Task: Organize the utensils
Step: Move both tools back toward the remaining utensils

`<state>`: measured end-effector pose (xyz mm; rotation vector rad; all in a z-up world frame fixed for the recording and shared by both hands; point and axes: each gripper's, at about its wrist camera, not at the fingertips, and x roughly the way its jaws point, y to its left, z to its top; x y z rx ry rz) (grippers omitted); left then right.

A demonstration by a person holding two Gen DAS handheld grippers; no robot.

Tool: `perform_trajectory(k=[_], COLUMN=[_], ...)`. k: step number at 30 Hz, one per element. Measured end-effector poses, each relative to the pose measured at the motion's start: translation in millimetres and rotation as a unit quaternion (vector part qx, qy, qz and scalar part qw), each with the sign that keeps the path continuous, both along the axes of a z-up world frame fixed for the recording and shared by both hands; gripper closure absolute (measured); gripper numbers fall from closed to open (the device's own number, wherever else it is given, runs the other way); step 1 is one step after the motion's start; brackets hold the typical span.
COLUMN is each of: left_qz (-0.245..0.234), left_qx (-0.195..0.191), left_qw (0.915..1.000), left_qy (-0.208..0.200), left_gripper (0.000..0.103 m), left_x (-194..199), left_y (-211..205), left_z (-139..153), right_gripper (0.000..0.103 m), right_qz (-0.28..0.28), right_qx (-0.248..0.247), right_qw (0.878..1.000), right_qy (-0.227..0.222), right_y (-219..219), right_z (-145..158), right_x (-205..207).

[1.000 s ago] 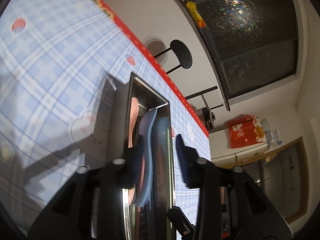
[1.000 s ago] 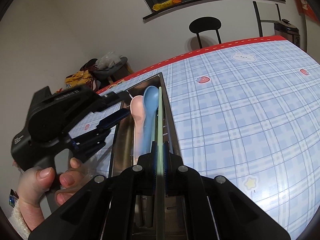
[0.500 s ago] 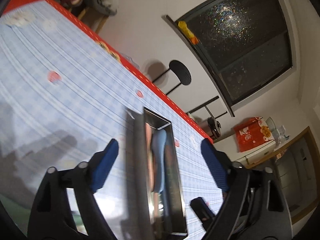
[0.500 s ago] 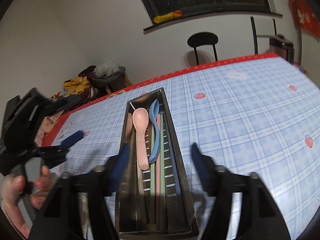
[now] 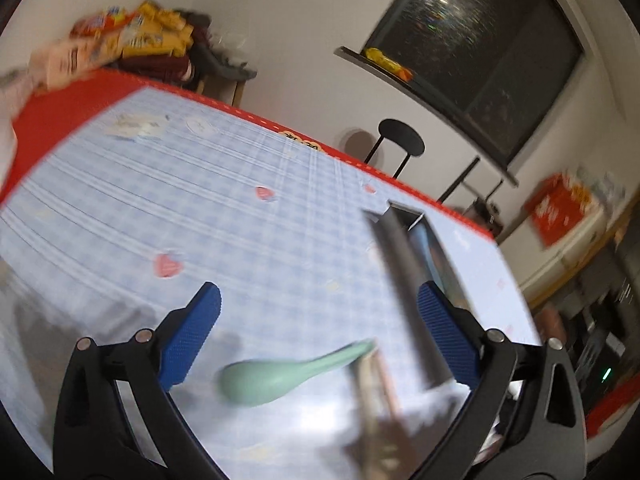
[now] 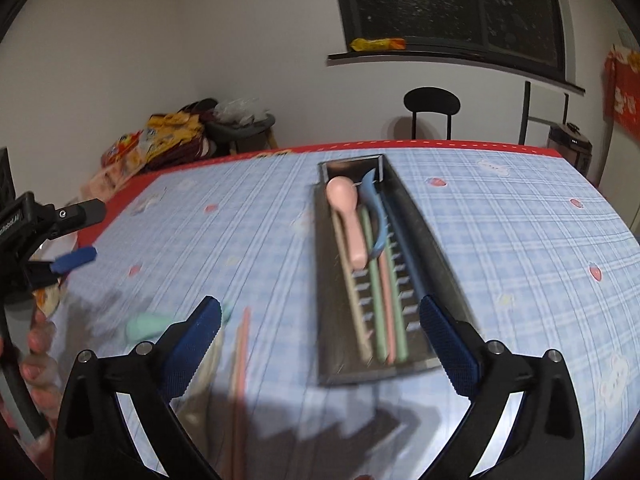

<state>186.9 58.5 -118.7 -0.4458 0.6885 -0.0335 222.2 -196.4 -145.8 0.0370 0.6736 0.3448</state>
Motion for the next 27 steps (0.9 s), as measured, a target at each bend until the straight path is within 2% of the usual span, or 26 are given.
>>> perform_trajectory(k=[3,8,10,12,15,17,20,27], left_qz=[-0.027,-0.061,-0.073,-0.083,-0.097,-0.107,-0.120,-0.131], left_qx=[0.049,0.100,0.111,0.113,0.105,0.102,0.103,0.084], left_qw=[0.9985,0.9931,0.9911,0.9900,0.9895,0.9889,0.9873,0.9871], left_qy=[-0.006,-0.008,-0.011,-0.014,-0.017,-0.018,-0.017,-0.037], left_gripper=[0.006,0.006,0.006,0.006,0.006,0.006,0.006,0.006], left_x=[-23,-40,-43,-46,-46,-46,-46,-56], left_y=[3,-2,-5,-7,-13,-18,-26,-27], left_z=[-5,-22,-28,-33,-41,-45,-52,-54], right_gripper=[0.006,0.006,0.009,0.028,0.045,0.052,0.060,0.060], right_qz=[0.010,0.012,0.024,0.026,0.036,0.045,0.055,0.065], right_qx=[-0.010,-0.042,-0.037,-0.050,-0.078,-0.088,-0.096,-0.102], right_qw=[1.000,0.999,0.998,0.998,0.995,0.993,0.991,0.990], right_qy=[0.008,0.026,0.034,0.040,0.053,0.062,0.071,0.068], right_y=[5,13,14,18,25,30,34,40], right_z=[-6,-23,-26,-28,-34,-40,-45,-47], right_x=[-16,-34,-39,-41,-44,-46,-48,-53])
